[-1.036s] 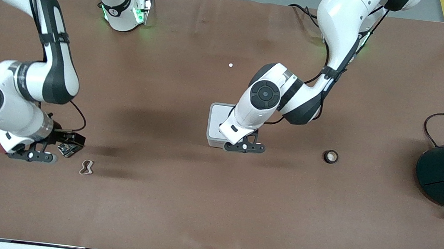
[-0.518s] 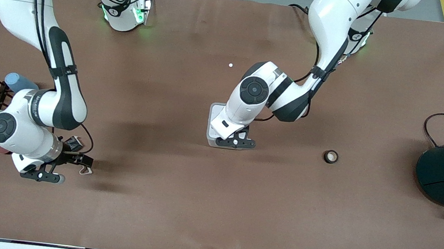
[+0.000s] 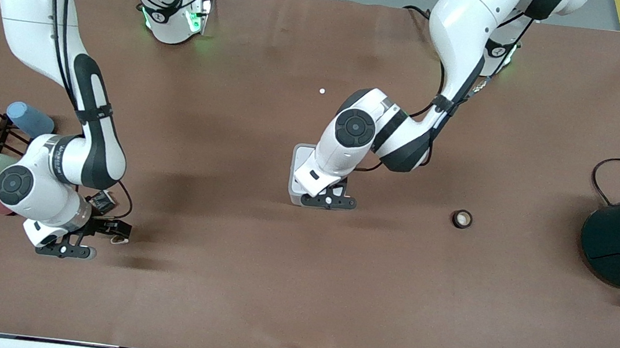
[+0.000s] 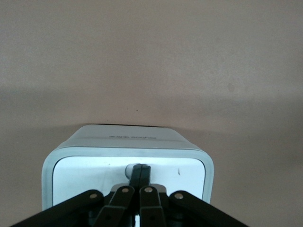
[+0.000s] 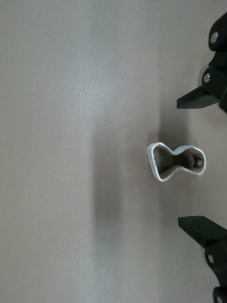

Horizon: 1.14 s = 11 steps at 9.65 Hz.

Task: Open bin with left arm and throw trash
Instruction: 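Grasp the white heart clip with the right gripper while the left gripper holds the lid, then lift the heart clip with the right gripper while the left gripper withdraws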

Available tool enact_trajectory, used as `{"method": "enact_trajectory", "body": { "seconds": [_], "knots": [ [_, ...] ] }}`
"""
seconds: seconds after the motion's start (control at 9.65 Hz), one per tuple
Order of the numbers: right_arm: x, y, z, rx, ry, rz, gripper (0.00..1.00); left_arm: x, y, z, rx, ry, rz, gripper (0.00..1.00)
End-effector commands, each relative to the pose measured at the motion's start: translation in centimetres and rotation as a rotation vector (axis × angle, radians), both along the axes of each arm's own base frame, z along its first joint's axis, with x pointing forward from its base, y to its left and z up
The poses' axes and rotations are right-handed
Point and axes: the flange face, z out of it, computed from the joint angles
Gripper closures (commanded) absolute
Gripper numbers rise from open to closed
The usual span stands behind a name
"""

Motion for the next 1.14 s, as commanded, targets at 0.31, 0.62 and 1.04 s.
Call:
{"method": "enact_trajectory", "body": {
  "seconds": [0.31, 0.62, 1.04],
  "knots": [
    [0.0, 0.1, -2.2, 0.009, 0.019, 0.048, 0.01, 0.3, 0.0, 3.8, -0.003, -0.042, 0.002, 0.96],
    [0.1, 0.2, -3.3, 0.001, -0.005, 0.056, 0.07, 1.1, 4.1, 9.6, 0.062, 0.007, 0.017, 0.94],
    [-0.1, 0.2, -3.9, 0.002, 0.0, 0.056, 0.32, 2.8, 15.9, 19.3, 0.271, 0.022, -0.122, 0.68]
  ]
}}
